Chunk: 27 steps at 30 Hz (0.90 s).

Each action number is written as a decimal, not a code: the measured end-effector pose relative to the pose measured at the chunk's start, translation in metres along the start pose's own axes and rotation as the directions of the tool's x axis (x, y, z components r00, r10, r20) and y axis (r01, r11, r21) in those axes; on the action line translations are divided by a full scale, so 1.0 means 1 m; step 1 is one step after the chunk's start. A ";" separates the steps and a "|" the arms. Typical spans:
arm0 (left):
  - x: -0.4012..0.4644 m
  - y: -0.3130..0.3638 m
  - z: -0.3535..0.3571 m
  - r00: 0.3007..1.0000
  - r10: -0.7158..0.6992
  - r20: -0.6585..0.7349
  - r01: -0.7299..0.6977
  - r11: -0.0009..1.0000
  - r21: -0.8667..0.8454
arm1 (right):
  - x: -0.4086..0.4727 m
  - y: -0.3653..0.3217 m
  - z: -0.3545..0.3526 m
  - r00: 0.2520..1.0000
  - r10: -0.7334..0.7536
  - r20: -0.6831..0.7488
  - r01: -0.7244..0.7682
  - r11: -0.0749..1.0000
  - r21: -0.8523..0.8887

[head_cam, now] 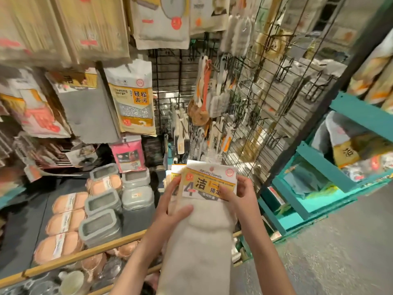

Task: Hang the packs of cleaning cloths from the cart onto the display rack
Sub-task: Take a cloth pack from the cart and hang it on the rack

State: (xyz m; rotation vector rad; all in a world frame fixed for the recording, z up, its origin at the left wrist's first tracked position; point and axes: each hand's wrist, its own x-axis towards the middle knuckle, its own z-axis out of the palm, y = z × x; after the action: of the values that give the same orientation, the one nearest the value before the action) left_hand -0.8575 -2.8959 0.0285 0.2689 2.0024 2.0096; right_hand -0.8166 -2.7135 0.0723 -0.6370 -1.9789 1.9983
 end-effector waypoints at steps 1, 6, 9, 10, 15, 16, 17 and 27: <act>0.008 0.001 0.000 1.000 0.006 0.000 -0.006 1.000 0.007 | 0.010 -0.002 0.001 1.000 -0.011 0.001 0.011 1.000 -0.014; 0.039 0.005 0.006 0.997 -0.017 -0.081 0.011 0.997 -0.070 | 0.058 -0.006 0.007 0.991 -0.095 0.095 0.106 0.987 -0.122; 0.056 0.008 0.001 0.990 -0.033 -0.135 0.036 0.999 0.025 | 0.086 -0.008 0.012 0.970 -0.130 0.207 0.154 0.983 -0.102; 0.060 0.008 0.000 0.986 -0.026 -0.166 0.036 0.998 0.058 | 0.096 -0.009 0.013 0.961 -0.138 0.241 0.165 0.982 -0.095; 0.066 0.005 -0.004 0.942 -0.063 -0.329 0.056 0.998 -0.033 | 0.146 -0.009 0.031 0.913 -0.166 0.372 0.224 0.967 -0.119; 0.067 0.003 -0.006 0.929 -0.067 -0.364 0.058 0.998 -0.035 | 0.155 -0.007 0.037 0.905 -0.160 0.395 0.225 0.967 -0.123; 0.067 0.001 -0.010 0.913 -0.067 -0.402 0.060 0.998 -0.030 | 0.164 -0.005 0.042 0.896 -0.169 0.411 0.240 0.962 -0.129; 0.059 -0.010 -0.052 0.752 -0.053 -0.657 0.103 0.994 0.037 | 0.248 0.024 0.092 0.892 -0.069 0.447 0.094 0.995 -0.033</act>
State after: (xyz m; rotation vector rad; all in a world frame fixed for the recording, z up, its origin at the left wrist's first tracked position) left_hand -0.9293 -2.9258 0.0136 -0.5986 2.4192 2.1699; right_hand -1.0732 -2.6778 0.0152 -0.0971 -2.2692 2.1929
